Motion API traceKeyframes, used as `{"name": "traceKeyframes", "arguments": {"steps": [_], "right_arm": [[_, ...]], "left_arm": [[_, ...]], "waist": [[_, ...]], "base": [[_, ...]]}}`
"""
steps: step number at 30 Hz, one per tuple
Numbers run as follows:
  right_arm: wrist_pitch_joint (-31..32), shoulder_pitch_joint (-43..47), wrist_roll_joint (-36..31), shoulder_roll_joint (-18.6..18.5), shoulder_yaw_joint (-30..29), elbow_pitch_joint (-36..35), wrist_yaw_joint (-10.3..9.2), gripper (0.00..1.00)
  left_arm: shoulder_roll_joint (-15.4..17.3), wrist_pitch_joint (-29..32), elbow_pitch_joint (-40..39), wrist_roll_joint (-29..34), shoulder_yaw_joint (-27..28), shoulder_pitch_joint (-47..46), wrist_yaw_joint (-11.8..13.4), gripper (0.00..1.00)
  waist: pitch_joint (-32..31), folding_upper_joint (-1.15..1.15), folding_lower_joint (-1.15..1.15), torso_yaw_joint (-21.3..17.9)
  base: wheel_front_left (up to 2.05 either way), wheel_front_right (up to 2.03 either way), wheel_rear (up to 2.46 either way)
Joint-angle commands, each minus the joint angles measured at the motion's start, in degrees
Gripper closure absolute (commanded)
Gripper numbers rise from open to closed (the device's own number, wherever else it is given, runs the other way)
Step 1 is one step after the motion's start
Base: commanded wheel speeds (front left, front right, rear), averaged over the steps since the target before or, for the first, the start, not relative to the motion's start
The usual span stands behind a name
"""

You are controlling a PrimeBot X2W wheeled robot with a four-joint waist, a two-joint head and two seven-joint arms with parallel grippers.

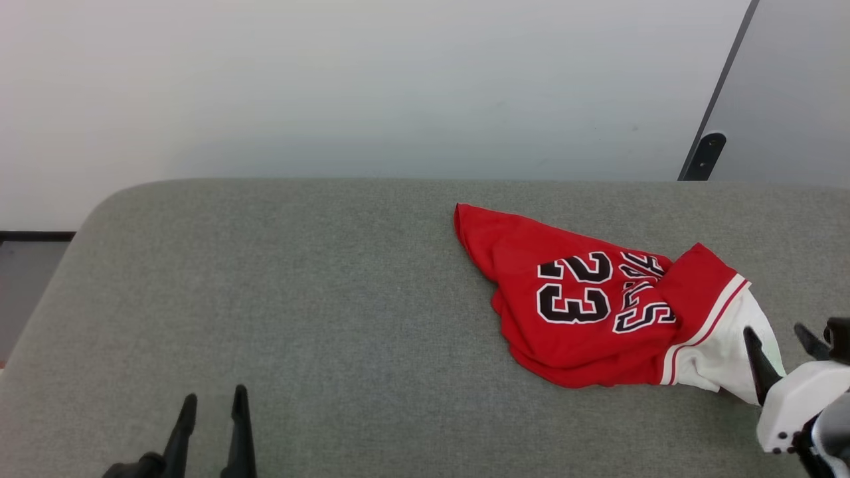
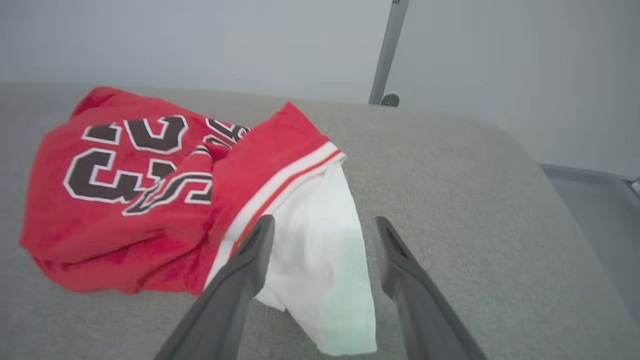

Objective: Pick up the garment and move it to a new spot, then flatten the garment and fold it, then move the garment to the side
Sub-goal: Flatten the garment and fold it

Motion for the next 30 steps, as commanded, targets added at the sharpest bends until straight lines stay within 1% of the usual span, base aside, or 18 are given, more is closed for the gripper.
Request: {"name": "traceKeyframes", "arguments": {"steps": [1,4,5,9,11,14,17,20,23,26,30], "right_arm": [[-1.89,1.52,-0.9,1.22,-0.35,-0.55,-0.09,0.0],[-7.49,3.46,-3.66,3.79,-1.53,-2.43,-0.09,0.0],[-9.18,4.07,-4.8,4.7,-0.78,-3.14,-0.09,0.0],[-15.6,5.88,-7.96,7.56,-1.24,-4.97,-0.09,0.0],[-18.57,6.49,-9.42,8.95,-2.69,-5.62,-0.09,0.0],[-20.6,6.72,-11.02,10.17,-3.31,-5.42,-0.09,0.0],[-20.41,6.01,-11.89,10.48,-3.97,-4.23,-0.09,0.0],[-18.05,3.89,-11.4,9.83,-5.11,-2.58,-0.09,0.0],[-13.22,1.16,-9.74,7.72,-4.17,-0.41,-0.09,0.0],[-6.39,-2.05,-7.12,4.98,-3.15,1.88,-0.09,0.0],[4.65,-5.69,-3.26,1.62,-2.01,5.41,-0.09,0.0]], "left_arm": [[0.07,0.01,-0.34,0.61,0.05,-0.46,-0.13,0.0],[0.0,0.01,-0.94,0.71,0.24,0.03,-0.14,0.0],[-0.04,0.01,-1.14,0.5,0.46,0.25,-0.13,0.0],[-0.09,0.01,-1.65,0.61,0.98,0.28,-0.14,0.0],[-0.11,0.01,-1.82,0.68,1.1,-0.11,-0.14,0.0],[-0.15,0.01,-2.18,0.51,1.5,-0.43,-0.13,0.0],[-0.19,0.01,-2.45,0.6,1.7,-0.65,-0.14,0.0],[-0.22,0.01,-2.52,0.65,1.5,-1.17,-0.14,0.0],[-0.22,0.01,-2.13,0.76,0.85,-1.62,-0.13,0.0],[-0.24,0.01,-1.64,0.83,0.12,-2.02,-0.14,0.0],[-0.24,0.01,-0.99,0.54,-1.02,-2.77,-0.13,0.0]], "waist": [[0.04,0.0,0.0,0.08],[0.34,0.0,0.0,-0.44],[0.51,0.0,0.0,-0.78],[1.21,0.0,0.0,-1.99],[1.43,0.0,0.0,-2.38],[1.78,0.0,0.0,-3.0],[2.31,0.0,0.0,-3.5],[2.95,0.0,0.0,-3.73],[3.48,0.0,0.0,-3.54],[3.86,0.0,0.0,-3.07],[4.31,0.0,0.0,-2.01]], "base": [[0.0,0.0,0.0],[0.0,0.0,0.0],[0.0,0.0,0.0],[0.0,0.0,0.0],[0.0,0.0,0.0],[0.0,0.0,0.0],[0.0,0.0,0.0],[0.0,0.0,0.0],[0.0,0.0,0.0],[0.0,0.0,0.0],[0.0,0.0,0.0]]}}
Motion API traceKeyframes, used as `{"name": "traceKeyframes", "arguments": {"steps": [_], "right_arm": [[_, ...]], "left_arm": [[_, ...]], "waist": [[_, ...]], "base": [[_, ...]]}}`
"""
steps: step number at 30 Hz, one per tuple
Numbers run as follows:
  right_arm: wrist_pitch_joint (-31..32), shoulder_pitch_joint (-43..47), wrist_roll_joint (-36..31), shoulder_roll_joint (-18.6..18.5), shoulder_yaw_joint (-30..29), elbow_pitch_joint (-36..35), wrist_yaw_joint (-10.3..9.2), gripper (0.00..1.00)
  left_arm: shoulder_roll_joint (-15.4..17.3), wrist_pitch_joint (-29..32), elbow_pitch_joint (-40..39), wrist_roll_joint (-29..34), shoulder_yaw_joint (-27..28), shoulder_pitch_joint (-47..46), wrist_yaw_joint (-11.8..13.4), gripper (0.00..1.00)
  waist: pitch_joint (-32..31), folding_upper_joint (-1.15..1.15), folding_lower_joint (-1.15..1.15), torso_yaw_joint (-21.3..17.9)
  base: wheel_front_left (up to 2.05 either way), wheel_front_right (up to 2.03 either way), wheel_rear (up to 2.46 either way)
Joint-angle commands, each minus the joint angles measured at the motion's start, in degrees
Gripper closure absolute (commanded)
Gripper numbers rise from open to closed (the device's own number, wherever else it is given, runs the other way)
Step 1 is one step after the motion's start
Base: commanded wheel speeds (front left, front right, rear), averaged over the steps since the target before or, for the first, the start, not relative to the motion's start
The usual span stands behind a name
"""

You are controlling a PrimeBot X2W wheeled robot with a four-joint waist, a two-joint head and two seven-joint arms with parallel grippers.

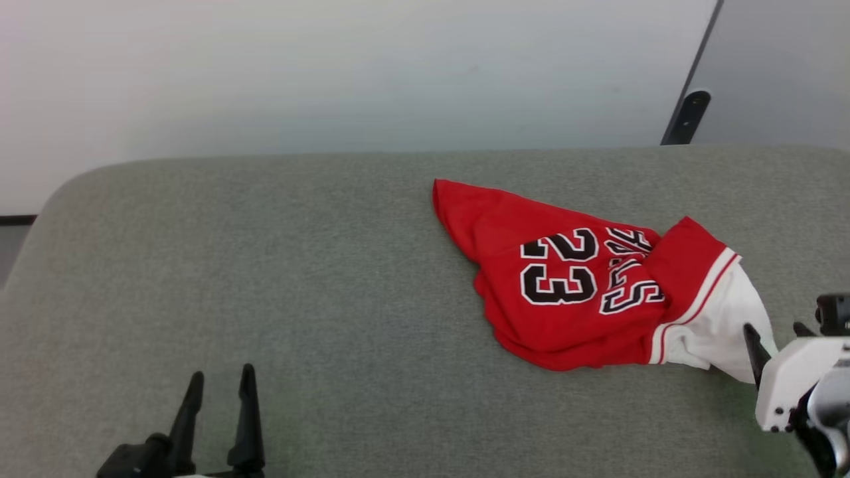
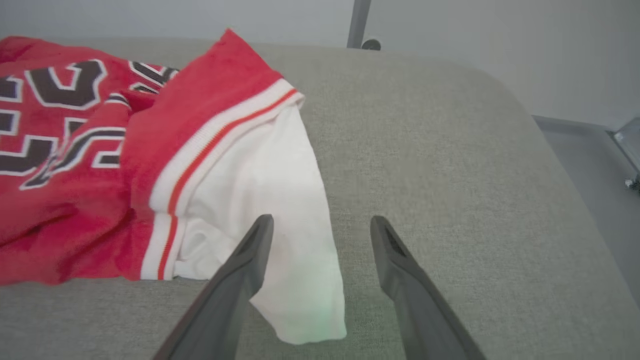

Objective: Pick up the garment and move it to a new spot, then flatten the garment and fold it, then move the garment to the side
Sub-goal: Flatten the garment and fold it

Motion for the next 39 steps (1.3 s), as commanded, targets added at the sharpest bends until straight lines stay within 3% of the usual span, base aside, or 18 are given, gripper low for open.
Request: {"name": "traceKeyframes", "arguments": {"steps": [1,7,10,11,13,14,15,27,34,39], "right_arm": [[3.05,-1.04,1.63,-0.55,0.94,0.83,-0.09,0.0],[15.78,-3.03,7.72,-2.95,3.34,3.68,-0.09,0.0],[20.16,-3.04,8.87,-3.59,4.03,4.51,-0.09,0.1],[20.82,-3.1,9.06,-3.59,4.4,4.4,-0.09,0.19],[21.7,-3.31,9.42,-3.61,4.28,4.34,-0.09,0.66],[21.81,-3.47,9.49,-3.61,4.54,4.09,-0.09,0.8],[21.94,-3.68,9.68,-3.52,4.5,3.97,-0.09,1.0],[26.48,-4.49,10.77,-3.37,3.21,0.22,-0.09,1.0],[30.65,-2.57,12.07,-3.22,5.29,-10.12,-0.09,1.0],[31.02,-2.41,14.08,-3.12,11.11,-19.34,-0.08,1.0]], "left_arm": [[0.02,0.01,0.18,0.0,-0.27,-0.62,-0.14,0.0],[0.0,0.01,0.96,-0.25,-1.04,-1.12,-0.13,0.0],[-0.01,0.01,1.16,-0.29,-1.23,-1.27,-0.14,0.0],[-0.01,0.01,1.2,-0.24,-1.28,-1.29,-0.13,0.0],[-0.02,0.01,1.27,-0.29,-1.26,-1.37,-0.13,0.0],[-0.02,0.01,1.28,-0.27,-1.29,-1.44,-0.13,0.0],[-0.02,0.01,1.32,-0.27,-1.29,-1.51,-0.13,0.0],[-0.02,0.01,1.86,-0.43,-0.73,-1.54,-0.13,0.0],[-0.04,0.01,2.27,-0.73,-0.42,-1.46,-0.13,0.0],[-0.02,0.01,2.61,-1.09,-0.42,-1.91,-0.14,0.0]], "waist": [[0.35,0.0,0.0,0.73],[0.96,0.0,0.0,2.48],[1.19,0.0,0.0,3.16],[1.27,0.0,0.0,3.37],[1.42,0.0,0.0,3.68],[1.52,0.0,0.0,3.83],[1.56,0.0,0.0,3.95],[1.46,0.0,0.0,3.65],[1.11,0.0,0.0,2.74],[0.85,0.0,0.0,2.46]], "base": [[0.0,0.0,0.0],[0.0,0.0,0.0],[0.0,0.0,0.0],[0.0,0.0,0.0],[0.0,0.0,0.0],[0.0,0.0,0.0],[0.0,0.0,0.0],[0.0,0.0,0.0],[0.0,0.0,0.0],[0.0,0.0,0.0]]}}
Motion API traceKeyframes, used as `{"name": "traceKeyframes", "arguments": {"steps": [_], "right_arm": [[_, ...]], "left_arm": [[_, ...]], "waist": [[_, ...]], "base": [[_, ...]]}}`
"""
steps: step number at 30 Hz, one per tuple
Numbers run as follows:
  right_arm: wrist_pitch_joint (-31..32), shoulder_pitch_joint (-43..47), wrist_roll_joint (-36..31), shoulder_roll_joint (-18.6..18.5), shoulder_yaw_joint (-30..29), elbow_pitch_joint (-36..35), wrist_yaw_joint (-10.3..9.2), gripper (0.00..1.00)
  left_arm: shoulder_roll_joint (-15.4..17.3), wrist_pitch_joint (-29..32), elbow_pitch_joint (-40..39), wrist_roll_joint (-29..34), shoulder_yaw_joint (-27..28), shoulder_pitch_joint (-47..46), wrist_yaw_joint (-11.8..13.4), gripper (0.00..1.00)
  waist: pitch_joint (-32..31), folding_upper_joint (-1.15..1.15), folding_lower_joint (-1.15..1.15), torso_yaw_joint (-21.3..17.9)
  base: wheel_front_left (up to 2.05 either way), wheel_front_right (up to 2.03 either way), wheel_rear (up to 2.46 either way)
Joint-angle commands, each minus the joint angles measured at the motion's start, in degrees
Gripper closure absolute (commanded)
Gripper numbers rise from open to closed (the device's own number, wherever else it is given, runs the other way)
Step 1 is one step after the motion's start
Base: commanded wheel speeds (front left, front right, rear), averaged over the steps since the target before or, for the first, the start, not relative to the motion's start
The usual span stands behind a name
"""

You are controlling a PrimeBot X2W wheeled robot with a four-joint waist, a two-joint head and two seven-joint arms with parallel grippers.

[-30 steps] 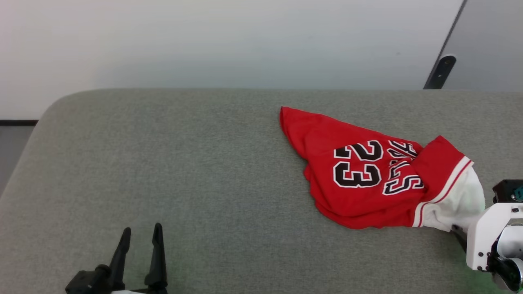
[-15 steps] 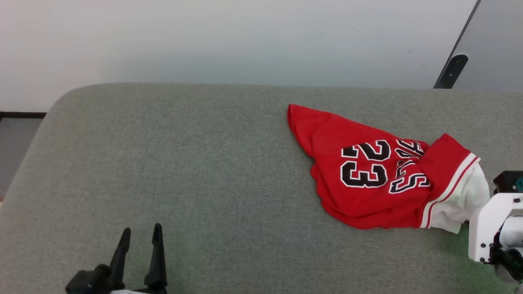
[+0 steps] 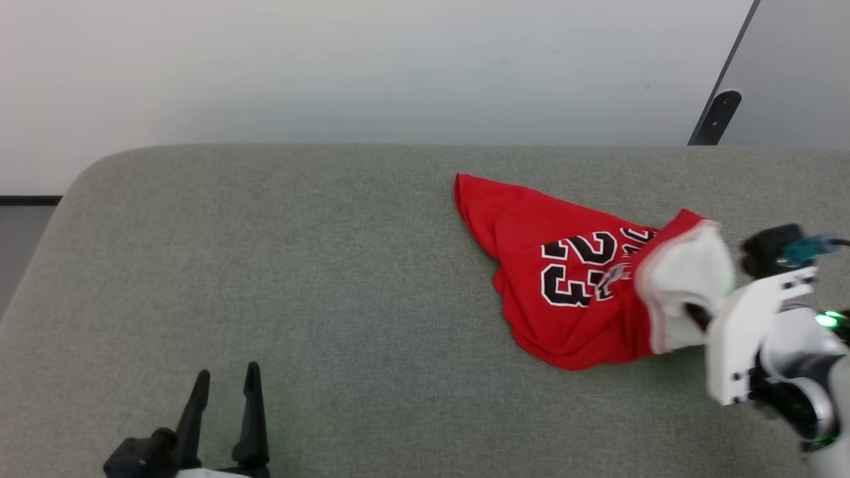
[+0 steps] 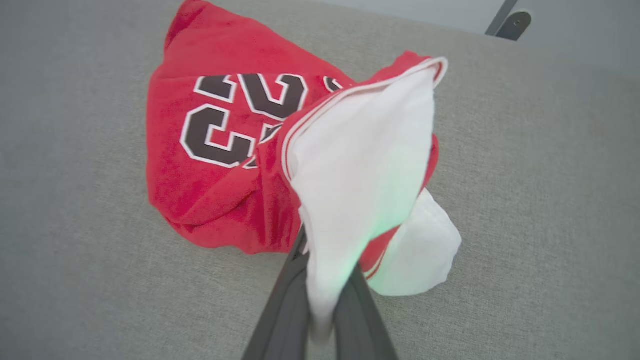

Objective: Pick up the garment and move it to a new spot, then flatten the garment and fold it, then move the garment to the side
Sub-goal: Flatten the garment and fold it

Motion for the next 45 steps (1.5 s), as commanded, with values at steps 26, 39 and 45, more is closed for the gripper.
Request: {"name": "traceKeyframes", "arguments": {"steps": [26,39,45], "right_arm": [[-6.43,-8.89,7.1,12.21,32.53,24.57,-0.08,1.0],[-11.26,-14.05,17.29,11.34,35.35,24.93,-0.08,0.0],[-22.22,-9.98,16.56,4.44,30.97,14.12,-0.08,0.0]], "left_arm": [[0.02,0.01,2.32,-1.6,-4.0,-2.54,-0.13,0.0],[0.03,0.01,1.89,-0.33,-1.89,-1.5,-0.13,0.0],[0.05,0.02,0.47,-0.02,-1.27,-0.45,-0.13,0.0]], "waist": [[-1.07,0.0,0.0,7.4],[-2.78,0.0,0.0,2.8],[-2.95,0.0,0.0,-0.58]], "base": [[0.0,0.0,0.0],[0.0,0.0,0.0],[0.0,0.0,0.0]]}}
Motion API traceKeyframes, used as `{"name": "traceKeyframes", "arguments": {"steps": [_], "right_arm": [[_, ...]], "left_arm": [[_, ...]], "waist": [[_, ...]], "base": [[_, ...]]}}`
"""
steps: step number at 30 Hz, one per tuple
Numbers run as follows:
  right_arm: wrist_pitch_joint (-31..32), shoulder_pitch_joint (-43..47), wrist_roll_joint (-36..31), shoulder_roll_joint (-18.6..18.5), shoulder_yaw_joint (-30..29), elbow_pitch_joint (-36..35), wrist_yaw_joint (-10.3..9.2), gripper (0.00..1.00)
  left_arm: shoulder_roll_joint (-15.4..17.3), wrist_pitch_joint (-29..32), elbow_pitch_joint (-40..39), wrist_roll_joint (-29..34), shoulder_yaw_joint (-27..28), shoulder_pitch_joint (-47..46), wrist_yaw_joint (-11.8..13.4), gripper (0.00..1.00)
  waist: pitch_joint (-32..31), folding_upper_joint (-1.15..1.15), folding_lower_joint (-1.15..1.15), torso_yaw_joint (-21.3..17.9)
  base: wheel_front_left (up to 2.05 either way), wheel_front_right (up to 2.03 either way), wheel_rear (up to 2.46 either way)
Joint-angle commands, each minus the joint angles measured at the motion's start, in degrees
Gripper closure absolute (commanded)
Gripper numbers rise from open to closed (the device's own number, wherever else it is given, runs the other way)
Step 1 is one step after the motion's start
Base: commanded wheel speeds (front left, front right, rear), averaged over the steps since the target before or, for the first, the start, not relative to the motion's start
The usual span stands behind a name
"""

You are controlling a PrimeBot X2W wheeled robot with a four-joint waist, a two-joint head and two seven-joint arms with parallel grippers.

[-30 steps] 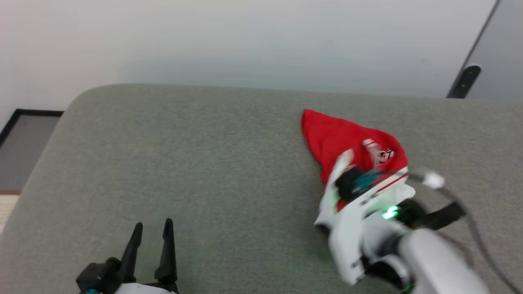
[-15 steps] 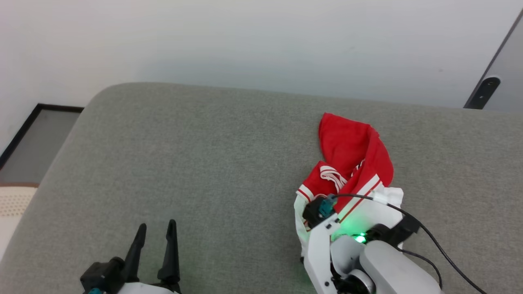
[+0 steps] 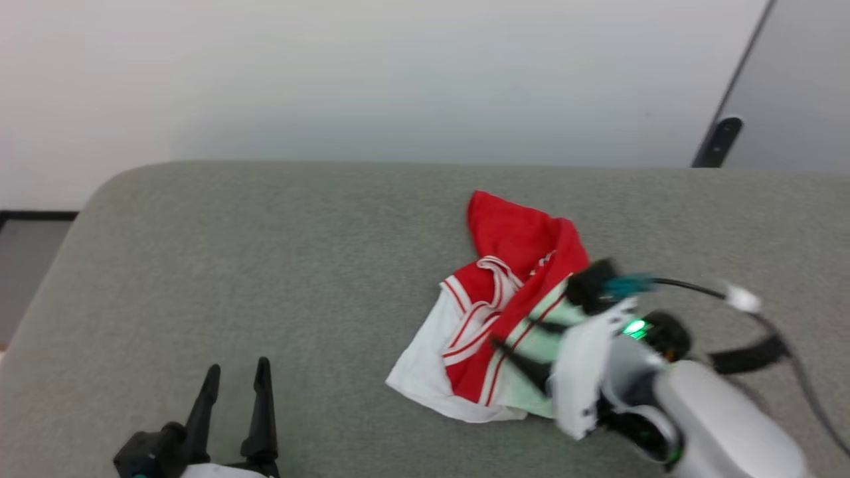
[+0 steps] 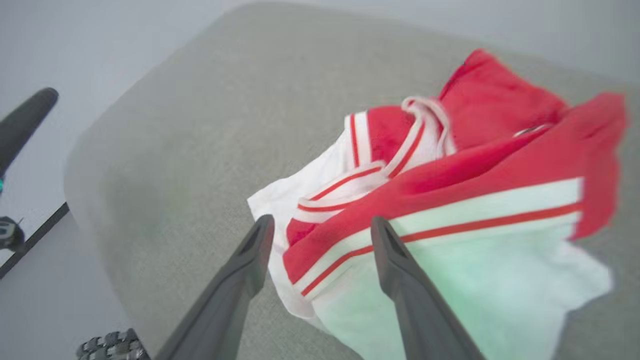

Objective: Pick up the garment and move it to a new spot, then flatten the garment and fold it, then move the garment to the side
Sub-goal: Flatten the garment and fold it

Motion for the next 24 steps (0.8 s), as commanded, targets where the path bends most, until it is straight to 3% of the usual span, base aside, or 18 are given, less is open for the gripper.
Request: {"name": "traceKeyframes", "arguments": {"steps": [1,6,13,17,24], "right_arm": [[-3.14,1.98,-0.81,-1.01,-2.07,-1.25,-0.08,0.0],[-18.68,8.27,-8.14,-3.29,-9.48,-6.07,-0.06,0.0],[-35.68,15.53,-18.12,-0.04,-17.72,-6.34,-0.07,0.0],[-38.62,18.12,-23.86,3.39,-23.11,-6.82,-0.07,0.0],[-38.71,22.02,-27.99,7.9,-28.96,-10.45,-0.07,0.0]], "left_arm": [[0.09,0.02,-0.51,0.56,0.26,0.78,-0.13,0.0],[0.29,0.02,-1.7,1.12,0.62,1.63,-0.13,0.0],[1.0,0.02,-2.88,1.49,1.2,1.39,-0.13,0.0],[1.1,0.02,-3.18,1.58,1.72,1.95,-0.13,0.0],[1.76,0.02,-1.63,1.23,1.43,2.27,-0.13,0.0]], "waist": [[-0.15,0.0,0.0,-2.38],[0.06,0.0,0.0,-6.81],[0.52,0.0,0.0,-13.47],[0.86,0.0,0.0,-17.0],[1.43,0.0,0.0,-19.98]], "base": [[0.0,0.0,0.0],[0.0,0.0,0.0],[0.0,0.0,0.0],[0.0,0.0,0.0],[0.0,0.0,0.0]]}}
